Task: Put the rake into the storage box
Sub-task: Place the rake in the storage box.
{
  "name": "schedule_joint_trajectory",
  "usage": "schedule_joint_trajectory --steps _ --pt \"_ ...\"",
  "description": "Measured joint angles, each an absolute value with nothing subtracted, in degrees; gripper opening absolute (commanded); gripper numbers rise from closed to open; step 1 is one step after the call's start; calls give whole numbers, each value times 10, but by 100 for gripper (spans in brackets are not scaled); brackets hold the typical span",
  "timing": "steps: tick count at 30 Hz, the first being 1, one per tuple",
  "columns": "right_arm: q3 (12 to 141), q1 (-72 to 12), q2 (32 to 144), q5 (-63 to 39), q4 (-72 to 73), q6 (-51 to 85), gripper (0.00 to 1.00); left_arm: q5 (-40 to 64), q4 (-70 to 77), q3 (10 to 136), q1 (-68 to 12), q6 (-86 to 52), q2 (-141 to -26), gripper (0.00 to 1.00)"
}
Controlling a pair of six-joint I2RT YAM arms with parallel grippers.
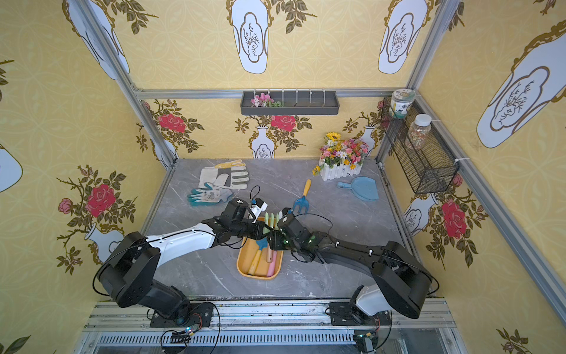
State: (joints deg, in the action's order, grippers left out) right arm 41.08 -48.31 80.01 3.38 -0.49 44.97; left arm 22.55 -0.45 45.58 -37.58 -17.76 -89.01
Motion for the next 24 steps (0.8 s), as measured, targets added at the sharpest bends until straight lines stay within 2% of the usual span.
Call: schedule_joint_trajectory --steps 3,5,7,8,10,15,20,24 --pt "400 -474 773 140 -13 477 74 230 -79 453 -389 -173 -904 9" --pt "399 -475 758 176 -24 483 78 230 -98 453 -392 -170 -905 16" --pt "406 -475 743 214 -39 489 85 230 -107 454 -392 -169 -905 42" --pt "412 -475 738 233 -47 492 90 230 -111 454 -392 -170 -905 47" --pt "424 -472 735 263 -53 492 91 231 -119 455 -393 -170 -905 53" --pt "438 -441 761 281 -71 492 90 234 -124 471 -393 -168 -892 56" --pt "454 -376 819 229 -78 496 88 232 -116 509 -393 -167 -857 56" --pt "526 -358 893 209 -96 479 89 192 -95 523 -393 -175 -817 56"
